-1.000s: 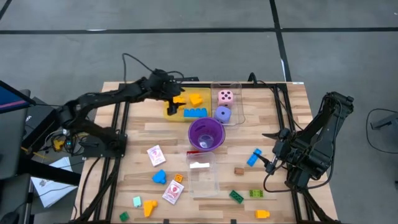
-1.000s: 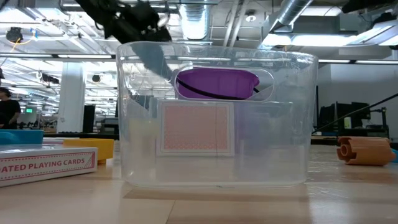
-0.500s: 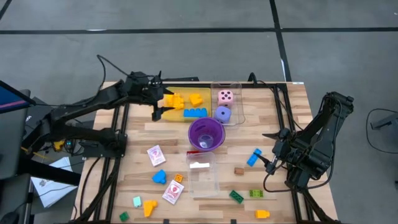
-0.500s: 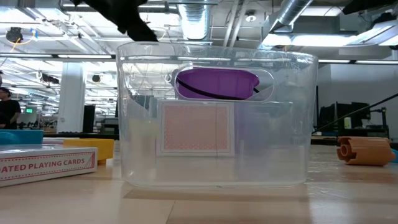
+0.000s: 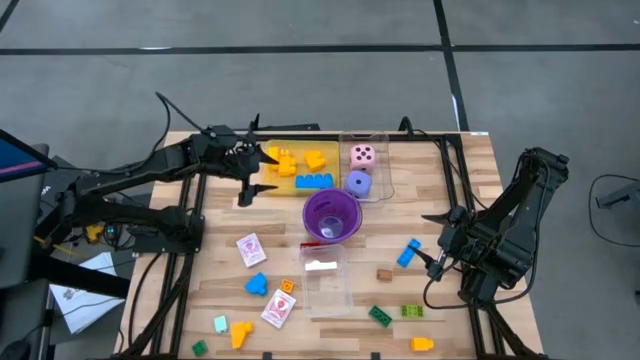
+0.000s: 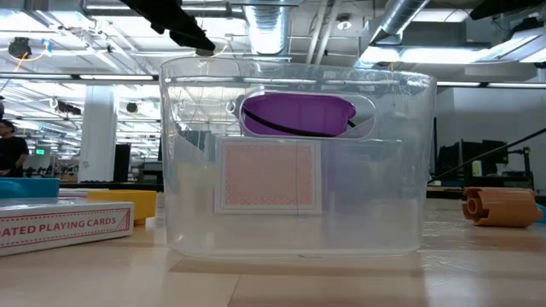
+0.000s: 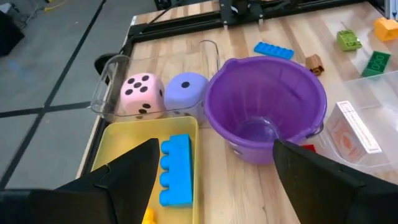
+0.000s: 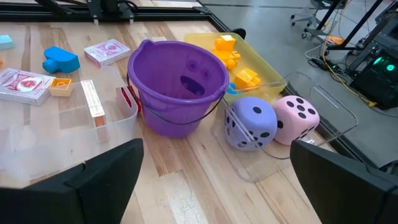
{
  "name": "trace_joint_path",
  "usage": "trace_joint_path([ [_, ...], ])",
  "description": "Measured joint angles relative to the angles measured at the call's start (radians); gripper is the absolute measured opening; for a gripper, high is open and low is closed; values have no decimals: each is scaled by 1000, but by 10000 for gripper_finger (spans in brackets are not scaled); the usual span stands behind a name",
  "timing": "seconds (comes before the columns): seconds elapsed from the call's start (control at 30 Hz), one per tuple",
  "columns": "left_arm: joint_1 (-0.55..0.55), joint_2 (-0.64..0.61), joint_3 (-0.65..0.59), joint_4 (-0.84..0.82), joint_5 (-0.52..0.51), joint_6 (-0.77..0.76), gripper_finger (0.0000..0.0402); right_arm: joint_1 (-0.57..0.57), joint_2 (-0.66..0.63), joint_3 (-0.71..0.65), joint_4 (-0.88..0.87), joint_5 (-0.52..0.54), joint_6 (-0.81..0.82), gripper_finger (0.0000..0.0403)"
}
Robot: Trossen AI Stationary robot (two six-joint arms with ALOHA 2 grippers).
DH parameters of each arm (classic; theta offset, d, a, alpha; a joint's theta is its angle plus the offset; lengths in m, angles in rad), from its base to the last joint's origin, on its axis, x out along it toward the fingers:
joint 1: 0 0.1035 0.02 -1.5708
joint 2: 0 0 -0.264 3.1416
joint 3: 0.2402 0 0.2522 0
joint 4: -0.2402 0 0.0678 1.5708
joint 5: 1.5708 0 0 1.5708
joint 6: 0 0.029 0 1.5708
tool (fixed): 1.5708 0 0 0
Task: Pick & Place Toys
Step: Put the green game piece into the yellow bin
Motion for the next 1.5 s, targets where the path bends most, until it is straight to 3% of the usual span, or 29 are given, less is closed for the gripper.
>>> trace_joint_path([
  [0.2,-19,0,0,-40,-2,-59,307,0,0,0,0,-2,8,398],
  [0.47,-95,0,0,-301,-2,-241,307,0,0,0,0,-3,8,398],
  [0.97,-433,0,0,-560,0,-731,307,-19,0,0,0,-2,7,398],
  [1.13,-540,0,0,-614,10,-981,307,-27,0,0,-9,1,0,398],
  [1.33,-640,1,0,-696,172,-1411,307,-88,0,0,-46,2,-1,398],
  [1.5,-786,9,0,-691,188,-1692,307,-160,0,0,-83,-1,-2,398],
])
